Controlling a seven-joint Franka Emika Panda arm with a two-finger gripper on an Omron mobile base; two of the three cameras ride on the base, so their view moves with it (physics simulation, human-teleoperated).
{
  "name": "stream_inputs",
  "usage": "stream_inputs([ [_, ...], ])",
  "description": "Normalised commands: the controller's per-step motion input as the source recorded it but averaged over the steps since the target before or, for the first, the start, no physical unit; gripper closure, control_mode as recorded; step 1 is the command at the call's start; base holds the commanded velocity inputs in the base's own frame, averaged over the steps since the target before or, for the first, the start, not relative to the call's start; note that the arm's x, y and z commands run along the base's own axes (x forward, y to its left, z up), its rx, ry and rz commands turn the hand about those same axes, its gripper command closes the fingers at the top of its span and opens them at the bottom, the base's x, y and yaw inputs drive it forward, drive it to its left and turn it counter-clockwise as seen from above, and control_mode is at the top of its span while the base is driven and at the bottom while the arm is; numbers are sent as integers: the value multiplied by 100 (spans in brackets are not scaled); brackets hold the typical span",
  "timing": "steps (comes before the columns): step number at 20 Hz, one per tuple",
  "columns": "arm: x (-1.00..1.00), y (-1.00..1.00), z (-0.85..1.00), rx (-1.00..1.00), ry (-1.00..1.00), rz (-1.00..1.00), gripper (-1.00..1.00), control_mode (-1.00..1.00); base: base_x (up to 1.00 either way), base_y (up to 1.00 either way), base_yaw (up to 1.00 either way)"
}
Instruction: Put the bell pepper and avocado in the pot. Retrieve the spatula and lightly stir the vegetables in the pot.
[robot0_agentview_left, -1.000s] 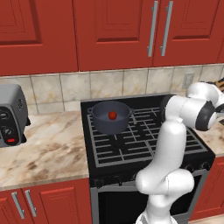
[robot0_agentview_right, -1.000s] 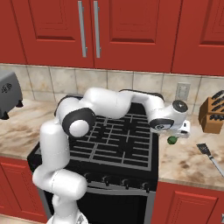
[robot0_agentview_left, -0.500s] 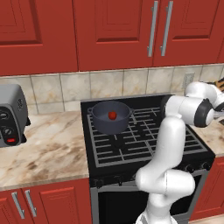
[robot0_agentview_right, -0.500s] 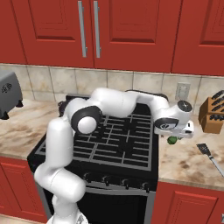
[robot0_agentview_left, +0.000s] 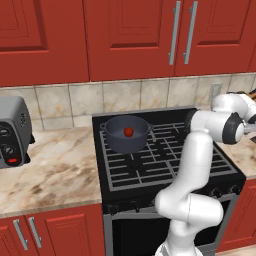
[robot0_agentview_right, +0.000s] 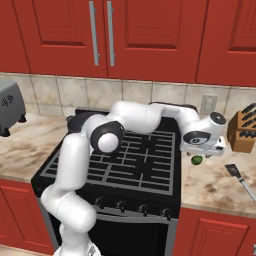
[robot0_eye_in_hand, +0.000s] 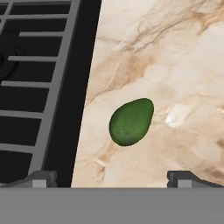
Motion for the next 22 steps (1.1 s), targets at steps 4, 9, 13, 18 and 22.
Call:
stream_inputs([
  [4, 7, 0, -10, 3, -2, 5, -100, -100, 0, 0, 0],
  [9, -5, 0, -6, 3, 0, 1, -100, -100, 0, 0, 0],
  [13, -2, 0, -9, 0, 0, 1, -100, -100, 0, 0, 0],
  [18, 2, 1, -26, 0, -1, 2, -100, -100, 0, 0, 0],
  [22, 18, 0, -20, 0, 0, 2, -100, -100, 0, 0, 0],
])
